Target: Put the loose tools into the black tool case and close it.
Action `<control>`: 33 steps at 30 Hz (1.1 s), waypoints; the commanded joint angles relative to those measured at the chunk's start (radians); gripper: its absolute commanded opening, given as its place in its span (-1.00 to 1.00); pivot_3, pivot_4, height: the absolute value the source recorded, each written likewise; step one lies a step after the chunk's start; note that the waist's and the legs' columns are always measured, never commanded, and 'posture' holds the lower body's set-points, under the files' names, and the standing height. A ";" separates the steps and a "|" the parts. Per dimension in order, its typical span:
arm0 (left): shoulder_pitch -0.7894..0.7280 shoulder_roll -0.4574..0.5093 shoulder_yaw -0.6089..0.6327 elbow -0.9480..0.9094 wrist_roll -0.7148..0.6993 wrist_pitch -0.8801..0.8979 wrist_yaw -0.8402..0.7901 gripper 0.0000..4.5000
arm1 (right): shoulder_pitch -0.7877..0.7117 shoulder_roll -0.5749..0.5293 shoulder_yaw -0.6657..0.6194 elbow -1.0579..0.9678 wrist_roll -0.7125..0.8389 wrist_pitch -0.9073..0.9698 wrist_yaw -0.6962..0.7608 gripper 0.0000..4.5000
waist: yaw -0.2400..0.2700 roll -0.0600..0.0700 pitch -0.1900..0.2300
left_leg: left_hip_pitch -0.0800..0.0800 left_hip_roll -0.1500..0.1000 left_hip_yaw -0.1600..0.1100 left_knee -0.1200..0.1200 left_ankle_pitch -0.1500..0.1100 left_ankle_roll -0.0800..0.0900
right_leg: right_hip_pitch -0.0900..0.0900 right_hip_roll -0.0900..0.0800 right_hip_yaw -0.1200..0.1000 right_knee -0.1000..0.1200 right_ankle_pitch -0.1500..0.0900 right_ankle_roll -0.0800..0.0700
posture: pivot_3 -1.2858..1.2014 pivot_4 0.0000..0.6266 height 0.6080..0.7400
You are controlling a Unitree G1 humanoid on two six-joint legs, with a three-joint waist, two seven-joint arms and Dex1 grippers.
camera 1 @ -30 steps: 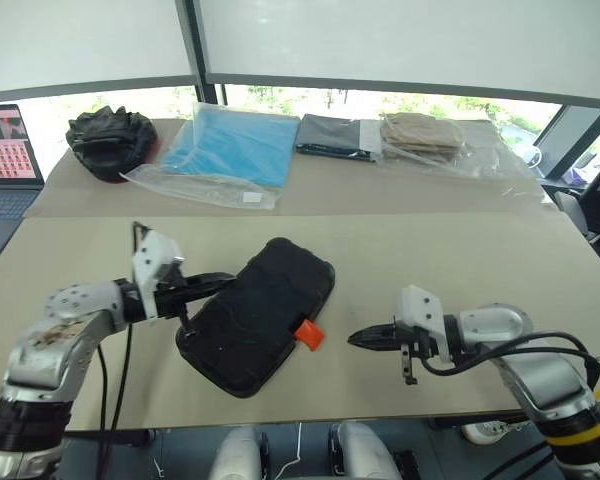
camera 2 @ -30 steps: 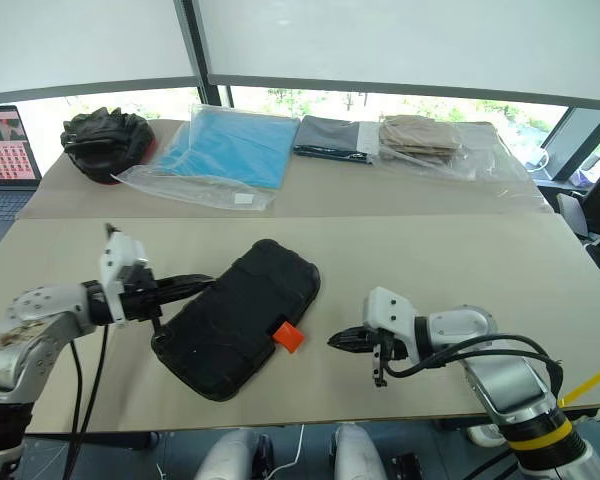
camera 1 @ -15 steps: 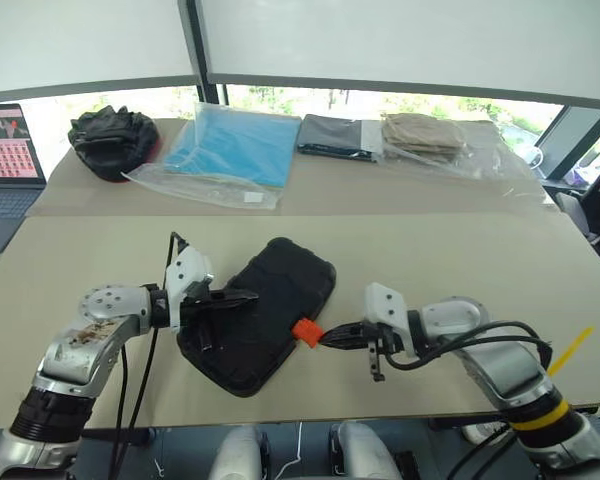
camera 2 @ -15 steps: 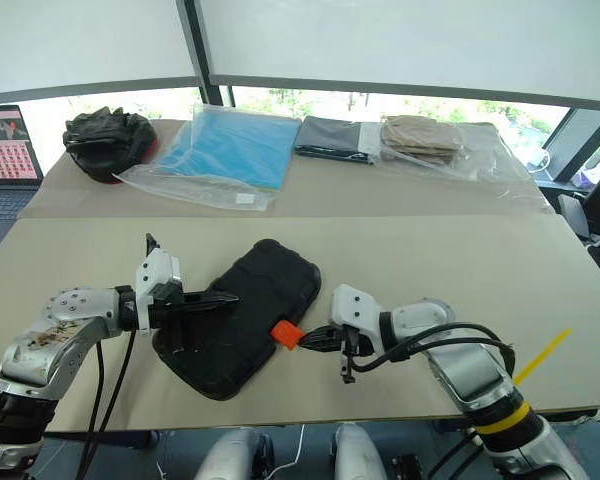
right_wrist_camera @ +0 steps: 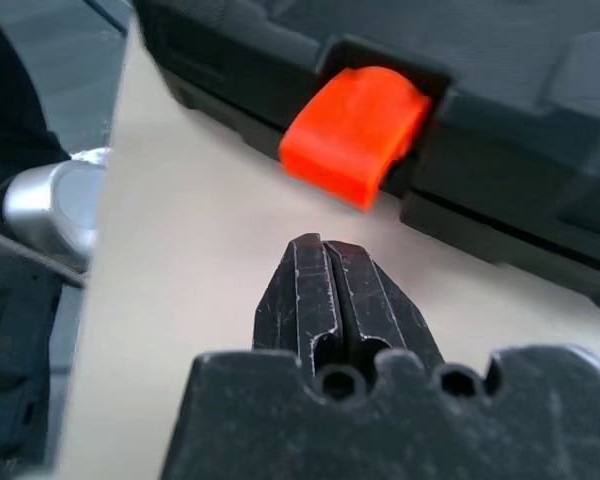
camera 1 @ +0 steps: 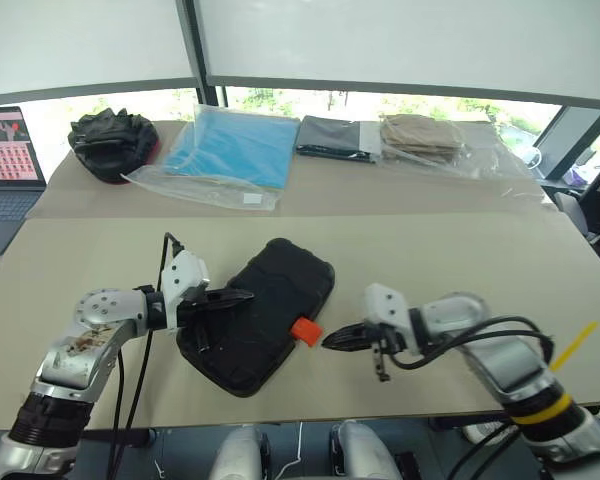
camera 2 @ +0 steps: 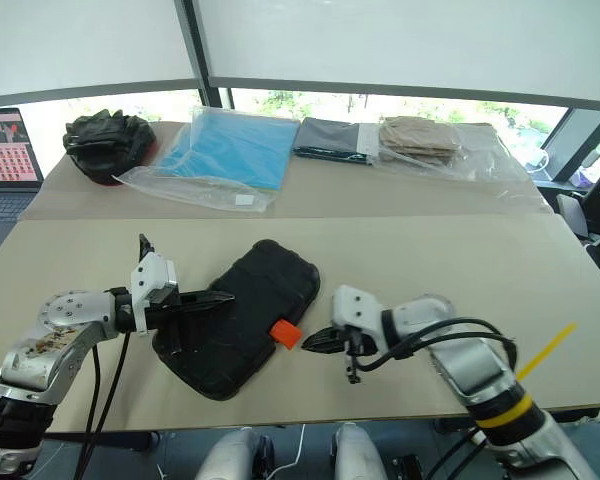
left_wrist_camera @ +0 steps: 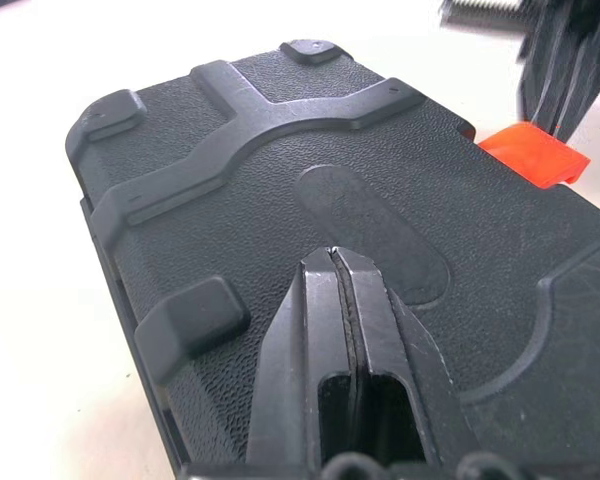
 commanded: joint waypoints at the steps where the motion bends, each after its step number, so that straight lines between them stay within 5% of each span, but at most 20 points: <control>1: 0.026 0.002 -0.037 0.036 0.039 0.023 -0.002 -0.99 | -0.008 0.000 -0.035 -0.074 0.062 0.030 0.008 -1.00 | -0.001 0.001 -0.001 | 0.000 0.000 0.000 0.000 0.000 0.000 | 0.000 0.000 0.000 0.000 0.000 0.000 | 0.03 -0.52 1.00; 33: 0.026 -0.003 -0.033 0.046 0.051 0.047 0.014 -0.99 | -0.113 0.264 0.084 0.176 -0.103 -0.147 -0.078 -1.00 | -0.018 0.002 -0.001 | 0.003 0.001 0.000 0.000 0.002 -0.002 | -0.001 0.002 0.000 0.003 0.001 -0.003 | 0.03 -0.52 1.00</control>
